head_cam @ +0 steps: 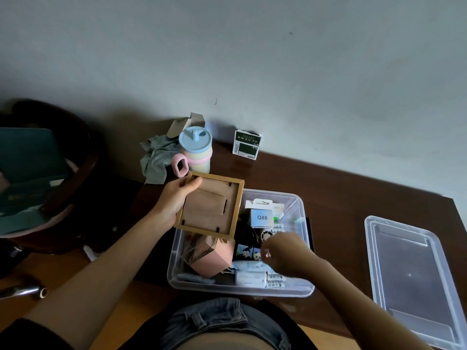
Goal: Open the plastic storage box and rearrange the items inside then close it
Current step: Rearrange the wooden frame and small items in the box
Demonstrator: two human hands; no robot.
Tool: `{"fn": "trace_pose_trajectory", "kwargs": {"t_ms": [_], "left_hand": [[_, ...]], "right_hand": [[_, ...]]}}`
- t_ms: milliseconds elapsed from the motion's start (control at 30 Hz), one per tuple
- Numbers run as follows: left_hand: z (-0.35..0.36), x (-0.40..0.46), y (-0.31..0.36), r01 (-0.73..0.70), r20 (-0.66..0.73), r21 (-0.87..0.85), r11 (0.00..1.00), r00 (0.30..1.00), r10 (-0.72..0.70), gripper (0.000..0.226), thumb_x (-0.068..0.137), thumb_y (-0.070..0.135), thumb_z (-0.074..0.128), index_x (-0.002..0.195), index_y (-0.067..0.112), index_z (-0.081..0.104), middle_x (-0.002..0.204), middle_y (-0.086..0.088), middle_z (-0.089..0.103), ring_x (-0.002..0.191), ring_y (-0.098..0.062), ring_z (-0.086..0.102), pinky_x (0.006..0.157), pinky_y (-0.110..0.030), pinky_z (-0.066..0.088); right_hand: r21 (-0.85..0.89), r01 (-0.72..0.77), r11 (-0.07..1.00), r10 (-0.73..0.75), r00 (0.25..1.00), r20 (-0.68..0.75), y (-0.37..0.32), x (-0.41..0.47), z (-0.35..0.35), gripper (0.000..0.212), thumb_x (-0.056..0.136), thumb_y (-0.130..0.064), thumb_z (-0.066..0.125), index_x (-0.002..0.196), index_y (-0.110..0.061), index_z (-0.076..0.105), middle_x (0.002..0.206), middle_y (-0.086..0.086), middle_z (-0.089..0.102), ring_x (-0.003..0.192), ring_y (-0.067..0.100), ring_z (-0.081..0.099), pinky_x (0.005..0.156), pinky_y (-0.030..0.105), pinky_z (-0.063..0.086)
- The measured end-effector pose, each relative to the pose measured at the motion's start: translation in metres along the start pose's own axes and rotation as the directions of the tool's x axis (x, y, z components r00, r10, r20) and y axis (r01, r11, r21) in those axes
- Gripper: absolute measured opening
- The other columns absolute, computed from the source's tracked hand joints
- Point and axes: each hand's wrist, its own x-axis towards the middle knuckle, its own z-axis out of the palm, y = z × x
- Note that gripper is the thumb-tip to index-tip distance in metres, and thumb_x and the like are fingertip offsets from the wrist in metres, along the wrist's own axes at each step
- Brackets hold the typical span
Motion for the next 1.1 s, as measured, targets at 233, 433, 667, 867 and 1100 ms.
{"fn": "trace_pose_trajectory", "kwargs": {"t_ms": [233, 433, 667, 867, 1100], "left_hand": [[-0.003, -0.009, 0.014, 0.07, 0.053, -0.185, 0.98, 0.997, -0.061, 0.033, 0.095, 0.017, 0.053, 0.122, -0.001, 0.058, 0.11, -0.022, 0.062, 0.091, -0.031, 0.063, 0.095, -0.045, 0.046], [-0.005, -0.014, 0.015, 0.065, 0.144, -0.145, 0.987, 0.989, -0.044, 0.031, 0.094, 0.019, 0.055, 0.119, 0.002, 0.062, 0.107, -0.018, 0.067, 0.091, -0.028, 0.067, 0.088, -0.039, 0.051], [-0.008, -0.013, 0.0, 0.003, 0.124, 0.0, 1.0, 0.992, -0.003, 0.028, 0.091, 0.016, 0.059, 0.107, -0.006, 0.064, 0.099, -0.018, 0.067, 0.094, -0.03, 0.063, 0.091, -0.04, 0.048], [-0.001, -0.012, -0.006, 0.018, 0.162, 0.019, 1.0, 0.987, -0.021, 0.022, 0.09, 0.016, 0.061, 0.101, -0.002, 0.067, 0.094, -0.018, 0.069, 0.086, -0.03, 0.066, 0.083, -0.038, 0.051], [-0.004, -0.012, -0.012, -0.005, 0.171, 0.062, 0.998, 0.985, -0.006, 0.013, 0.089, 0.018, 0.062, 0.088, 0.012, 0.074, 0.086, -0.01, 0.073, 0.078, -0.022, 0.07, 0.072, -0.031, 0.056]], "right_hand": [[0.52, -0.044, 0.853, 0.082, 0.995, -0.051, 0.023, -0.003, -0.049, 0.011, 0.086, -0.021, 0.066, 0.084, -0.012, 0.073, 0.073, 0.011, 0.066, 0.06, 0.007, 0.048, 0.062, 0.024, 0.039], [0.823, -0.105, 0.559, 0.224, 0.974, -0.028, -0.021, 0.041, -0.039, 0.016, 0.093, -0.01, 0.056, 0.096, 0.001, 0.068, 0.062, 0.0, 0.057, 0.052, 0.006, 0.05, 0.051, 0.015, 0.048], [0.316, -0.183, 0.931, 0.1, 0.96, 0.262, -0.008, 0.019, -0.019, 0.027, 0.091, -0.034, 0.06, 0.09, -0.009, 0.072, 0.077, 0.0, 0.074, 0.051, 0.002, 0.06, 0.063, 0.017, 0.054], [-0.008, -0.015, 1.0, 0.017, 0.9, 0.435, -0.01, 0.011, 0.032, 0.047, 0.095, -0.03, 0.052, 0.141, -0.021, 0.043, 0.14, 0.003, 0.051, 0.127, 0.024, 0.048, 0.103, 0.037, 0.041], [-0.172, -0.067, 0.983, 0.16, 0.773, 0.614, -0.019, 0.045, 0.063, 0.055, 0.098, -0.034, 0.043, 0.146, -0.01, 0.033, 0.147, 0.012, 0.041, 0.132, 0.032, 0.041, 0.107, 0.042, 0.038]]}}
